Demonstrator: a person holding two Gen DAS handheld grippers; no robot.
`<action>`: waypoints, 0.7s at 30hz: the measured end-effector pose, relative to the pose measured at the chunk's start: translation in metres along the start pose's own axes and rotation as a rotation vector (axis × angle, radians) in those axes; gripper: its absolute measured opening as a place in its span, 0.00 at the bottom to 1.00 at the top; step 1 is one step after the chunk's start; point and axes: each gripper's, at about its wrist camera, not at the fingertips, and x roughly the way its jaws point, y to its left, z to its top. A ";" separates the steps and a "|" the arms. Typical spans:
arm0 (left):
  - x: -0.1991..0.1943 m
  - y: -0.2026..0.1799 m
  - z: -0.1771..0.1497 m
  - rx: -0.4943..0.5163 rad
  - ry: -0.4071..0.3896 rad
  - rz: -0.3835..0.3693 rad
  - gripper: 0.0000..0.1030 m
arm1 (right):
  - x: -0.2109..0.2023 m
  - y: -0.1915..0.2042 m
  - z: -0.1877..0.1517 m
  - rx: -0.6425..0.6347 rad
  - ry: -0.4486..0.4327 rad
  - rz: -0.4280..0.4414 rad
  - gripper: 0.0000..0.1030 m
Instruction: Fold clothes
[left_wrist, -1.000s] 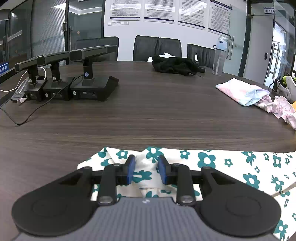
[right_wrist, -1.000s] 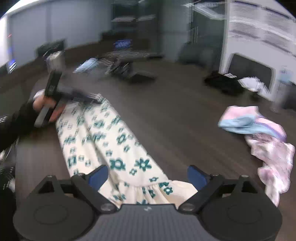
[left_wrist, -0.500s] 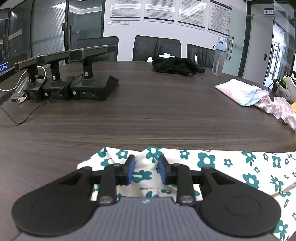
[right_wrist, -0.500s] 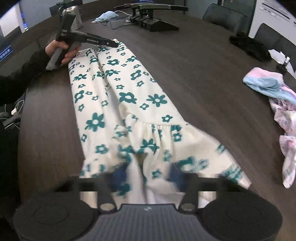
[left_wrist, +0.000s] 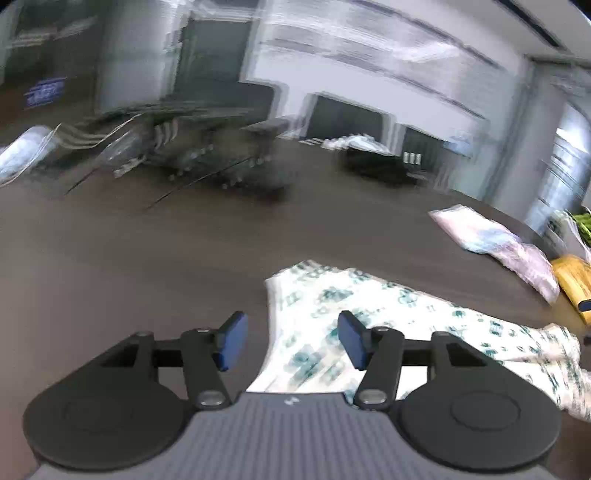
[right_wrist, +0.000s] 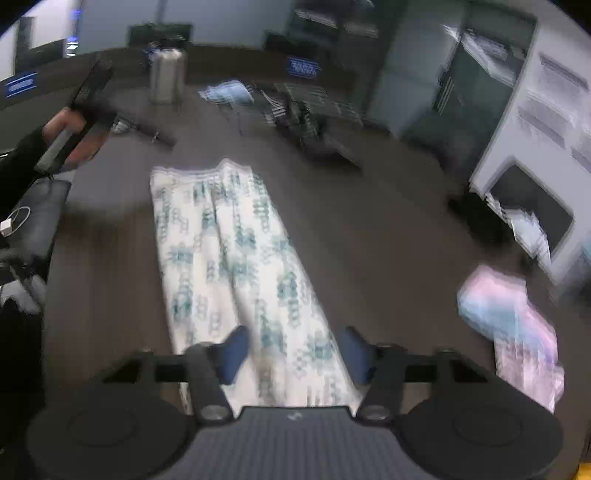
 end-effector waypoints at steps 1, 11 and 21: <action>-0.003 0.000 -0.010 -0.018 0.006 0.019 0.56 | 0.019 0.000 0.021 -0.029 -0.020 0.005 0.60; 0.012 -0.029 -0.035 -0.102 0.014 0.096 0.53 | 0.241 -0.012 0.178 -0.003 0.052 0.198 0.41; 0.019 -0.022 -0.041 -0.123 -0.029 0.125 0.06 | 0.295 -0.015 0.172 0.144 0.088 0.368 0.07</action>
